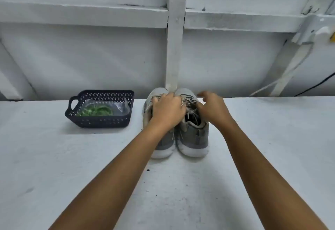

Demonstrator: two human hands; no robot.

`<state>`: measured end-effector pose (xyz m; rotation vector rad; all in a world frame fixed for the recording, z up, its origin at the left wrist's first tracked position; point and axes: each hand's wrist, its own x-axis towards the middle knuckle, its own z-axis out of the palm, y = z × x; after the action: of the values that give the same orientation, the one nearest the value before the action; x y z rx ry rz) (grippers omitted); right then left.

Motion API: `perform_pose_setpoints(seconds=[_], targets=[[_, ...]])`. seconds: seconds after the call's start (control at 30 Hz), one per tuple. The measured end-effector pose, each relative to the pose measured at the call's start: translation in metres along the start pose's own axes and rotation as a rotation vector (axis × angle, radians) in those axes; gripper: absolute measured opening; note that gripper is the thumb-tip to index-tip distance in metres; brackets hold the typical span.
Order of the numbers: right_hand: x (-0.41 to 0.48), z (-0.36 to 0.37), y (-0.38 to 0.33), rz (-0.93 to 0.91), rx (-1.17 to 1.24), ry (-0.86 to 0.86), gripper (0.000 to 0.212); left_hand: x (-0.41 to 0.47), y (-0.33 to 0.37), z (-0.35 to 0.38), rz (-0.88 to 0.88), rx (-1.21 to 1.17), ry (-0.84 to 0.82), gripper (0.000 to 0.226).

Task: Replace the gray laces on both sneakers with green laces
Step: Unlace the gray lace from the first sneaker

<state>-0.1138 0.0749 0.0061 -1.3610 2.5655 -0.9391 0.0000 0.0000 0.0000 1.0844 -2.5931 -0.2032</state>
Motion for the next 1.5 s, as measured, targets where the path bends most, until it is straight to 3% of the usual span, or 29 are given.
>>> perform_pose_setpoints(seconds=[0.23, 0.47, 0.87, 1.0, 1.07, 1.23, 1.5], targets=[[-0.005, 0.009, 0.019, 0.219, 0.121, -0.111, 0.028, 0.003, 0.002, 0.011, 0.022, 0.176, -0.032, 0.043], [-0.008, 0.014, 0.022, 0.223, 0.146, -0.009, 0.022, 0.003, 0.004, 0.009, 0.054, 0.190, -0.036, 0.039], [-0.050, 0.001, 0.028, 0.182, 0.149, 0.007, 0.019, -0.046, 0.007, 0.003, 0.124, 0.122, -0.015, 0.039], [-0.061, 0.002, 0.031, 0.186, 0.183, 0.029, 0.019, -0.066, -0.003, 0.016, 0.112, 0.046, 0.247, 0.041], [-0.063, 0.002, 0.031, 0.204, 0.230, 0.032, 0.020, -0.075, -0.012, 0.021, 0.034, 0.051, 0.298, 0.039], [-0.062, 0.007, 0.031, 0.253, 0.355, -0.056, 0.020, -0.088, -0.030, 0.027, -0.022, -0.036, 0.170, 0.045], [-0.073, -0.001, 0.020, 0.180, 0.227, -0.023, 0.022, -0.085, -0.064, 0.001, 0.037, -0.222, 0.064, 0.039]])
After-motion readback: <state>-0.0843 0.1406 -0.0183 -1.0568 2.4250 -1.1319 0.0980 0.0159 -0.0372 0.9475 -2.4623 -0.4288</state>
